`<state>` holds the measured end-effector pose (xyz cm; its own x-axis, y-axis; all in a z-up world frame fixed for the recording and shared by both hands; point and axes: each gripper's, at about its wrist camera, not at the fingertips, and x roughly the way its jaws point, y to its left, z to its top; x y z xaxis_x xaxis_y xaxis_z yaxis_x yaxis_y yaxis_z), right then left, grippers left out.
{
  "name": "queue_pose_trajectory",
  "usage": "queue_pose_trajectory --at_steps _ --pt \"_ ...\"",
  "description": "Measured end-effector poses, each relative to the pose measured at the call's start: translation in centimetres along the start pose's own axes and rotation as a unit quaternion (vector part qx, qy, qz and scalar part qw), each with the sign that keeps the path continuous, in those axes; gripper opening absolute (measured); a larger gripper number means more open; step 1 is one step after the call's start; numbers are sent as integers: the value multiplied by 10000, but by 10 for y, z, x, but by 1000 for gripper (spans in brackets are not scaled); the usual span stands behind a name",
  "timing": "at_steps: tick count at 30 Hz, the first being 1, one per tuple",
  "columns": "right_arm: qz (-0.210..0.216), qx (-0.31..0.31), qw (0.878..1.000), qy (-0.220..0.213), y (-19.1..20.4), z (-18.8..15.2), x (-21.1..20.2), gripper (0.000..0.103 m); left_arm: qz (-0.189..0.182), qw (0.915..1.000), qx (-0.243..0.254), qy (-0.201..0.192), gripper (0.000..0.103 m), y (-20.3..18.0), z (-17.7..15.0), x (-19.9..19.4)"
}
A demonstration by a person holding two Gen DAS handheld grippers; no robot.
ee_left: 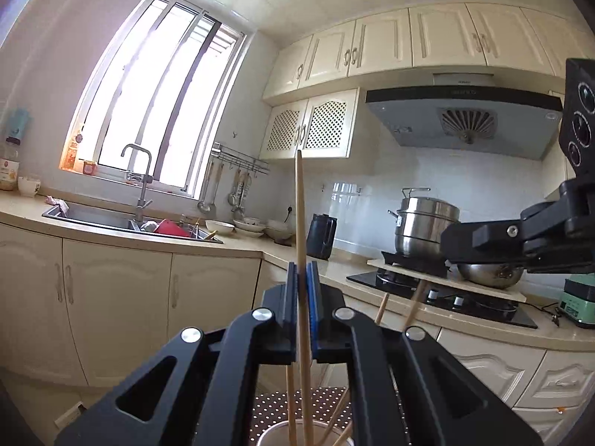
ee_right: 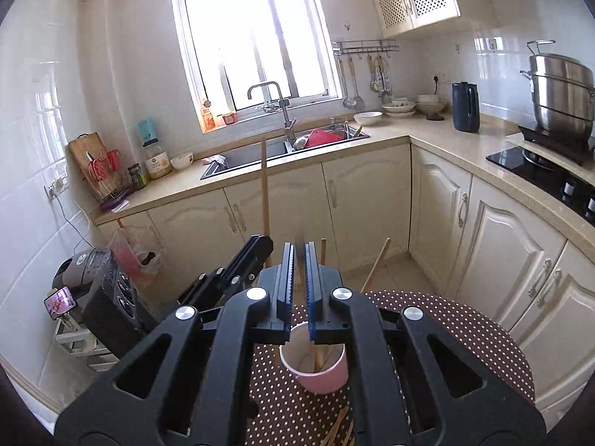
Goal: Organize utensils
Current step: 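Open the left tool over the cup while the right tool drops its chopstick in, then close the left tool on a chopstick while the right tool moves toward the chopstick pile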
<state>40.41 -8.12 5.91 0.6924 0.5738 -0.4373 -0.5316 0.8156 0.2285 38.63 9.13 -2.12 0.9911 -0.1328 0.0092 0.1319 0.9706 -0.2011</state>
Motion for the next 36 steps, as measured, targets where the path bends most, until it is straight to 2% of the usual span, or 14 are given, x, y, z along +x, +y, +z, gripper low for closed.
queue_pose_trajectory --at_steps 5,9,13,15,16,21,26,32,36 --pt "25 81 9997 229 -10 -11 25 6 42 9998 55 188 5 5 -22 16" --pt "12 169 9991 381 -18 -23 37 6 -35 9989 -17 457 5 11 -37 19" --pt "8 356 9982 480 -27 -33 42 6 -7 9986 88 519 7 10 -42 14" --pt "-28 438 9978 505 -31 -38 41 7 7 9983 47 583 24 12 -42 9" --pt "-56 489 9974 519 -33 -41 40 7 -9 9983 12 591 38 13 -41 6" --pt "-168 611 9962 601 -37 -54 34 7 -29 9977 113 672 39 8 -34 -17" --pt "-290 735 9937 789 -38 -78 21 7 -84 9956 166 916 49 -1 -28 -43" --pt "-423 812 9908 999 -35 -108 -2 7 -213 9870 309 1563 54 -23 -32 -72" --pt "-494 814 9890 1136 -30 -130 -19 7 -215 9783 461 2010 55 -41 -45 -92"
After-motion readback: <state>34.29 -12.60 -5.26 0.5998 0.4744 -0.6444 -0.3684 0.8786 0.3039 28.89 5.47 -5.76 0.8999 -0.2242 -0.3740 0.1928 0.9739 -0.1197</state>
